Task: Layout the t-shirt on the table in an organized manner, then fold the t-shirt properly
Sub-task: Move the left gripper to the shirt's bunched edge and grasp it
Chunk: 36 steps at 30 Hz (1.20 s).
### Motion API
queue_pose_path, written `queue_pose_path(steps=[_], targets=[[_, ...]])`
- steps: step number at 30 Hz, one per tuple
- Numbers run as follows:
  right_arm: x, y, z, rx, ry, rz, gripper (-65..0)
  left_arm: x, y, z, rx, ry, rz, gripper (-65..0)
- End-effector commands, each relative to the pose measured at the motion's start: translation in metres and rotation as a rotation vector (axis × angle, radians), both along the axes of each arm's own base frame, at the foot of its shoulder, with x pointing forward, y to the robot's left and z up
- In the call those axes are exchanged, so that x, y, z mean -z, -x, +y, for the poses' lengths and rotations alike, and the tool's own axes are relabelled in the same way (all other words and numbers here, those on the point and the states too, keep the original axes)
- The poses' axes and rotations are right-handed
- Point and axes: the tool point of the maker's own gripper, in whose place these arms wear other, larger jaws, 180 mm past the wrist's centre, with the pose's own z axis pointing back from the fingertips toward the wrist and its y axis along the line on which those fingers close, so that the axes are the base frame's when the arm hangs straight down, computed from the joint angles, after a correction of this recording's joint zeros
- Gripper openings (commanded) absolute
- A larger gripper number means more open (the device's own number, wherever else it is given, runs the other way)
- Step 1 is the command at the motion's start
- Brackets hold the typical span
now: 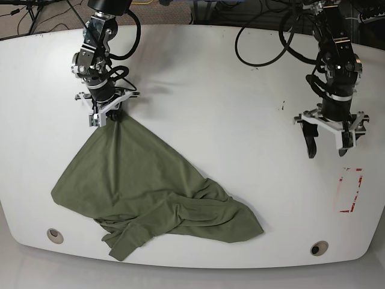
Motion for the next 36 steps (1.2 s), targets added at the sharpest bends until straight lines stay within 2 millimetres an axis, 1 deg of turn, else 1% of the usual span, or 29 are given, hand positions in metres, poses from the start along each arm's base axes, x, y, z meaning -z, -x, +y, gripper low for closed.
queue_pose_path(steps=[1, 2, 3, 6, 9, 11, 13, 14, 18, 19, 21, 25, 28, 33, 36], targets=[[-0.002, 0.019, 0.016, -0.081, 0.018, 0.027, -65.0, -0.020, -0.018, -0.007, 0.021, 0.005, -0.043, -20.0], [-0.005, 0.020, 0.020, -0.099, 0.021, 0.022, -65.0, -0.021, -0.022, -0.009, 0.026, 0.008, -0.042, -20.0], [-0.007, 0.028, 0.026, -0.125, 0.025, 0.022, -65.0, -0.023, -0.028, -0.012, 0.033, 0.010, -0.039, -20.0], [-0.015, 0.040, 0.036, -0.163, 0.037, 0.014, -65.0, -0.028, -0.040, -0.019, 0.053, 0.018, -0.044, -20.0], [-0.023, 0.051, 0.042, -0.184, 0.049, 0.007, -65.0, -0.026, -0.052, -0.030, 0.082, 0.029, -0.039, -19.9], [-0.028, 0.063, 0.049, -0.210, 0.051, 0.009, -65.0, -0.019, -0.063, -0.039, 0.105, 0.039, -0.019, -19.9], [-0.030, 0.071, 0.055, -0.229, 0.053, 0.014, -65.0, -0.009, -0.072, -0.043, 0.117, 0.050, 0.006, -19.9], [-0.032, 0.077, 0.058, -0.240, 0.053, 0.017, -65.0, -0.004, -0.079, -0.045, 0.121, 0.060, 0.020, -19.9], [-0.036, 0.089, 0.064, -0.260, 0.057, 0.024, -65.0, 0.009, -0.101, -0.048, 0.126, 0.087, 0.061, -19.9], [-0.037, 0.093, 0.064, -0.262, 0.058, 0.027, -65.0, 0.019, -0.109, -0.052, 0.134, 0.097, 0.090, -19.9], [-0.037, 0.097, 0.064, -0.263, 0.059, 0.034, -65.0, 0.028, -0.120, -0.058, 0.147, 0.106, 0.122, -20.1], [-0.035, 0.102, 0.071, -0.279, 0.050, 0.043, -65.0, 0.044, -0.139, -0.070, 0.174, 0.119, 0.155, -20.1], [-0.034, 0.106, 0.072, -0.281, 0.048, 0.052, -65.0, 0.054, -0.148, -0.088, 0.201, 0.143, 0.144, -20.1], [-0.033, 0.107, 0.077, -0.294, 0.039, 0.054, -65.0, 0.064, -0.156, -0.105, 0.221, 0.168, 0.162, -20.1], [-0.033, 0.108, 0.079, -0.298, 0.036, 0.054, -65.0, 0.077, -0.160, -0.114, 0.225, 0.195, 0.203, -20.1]])
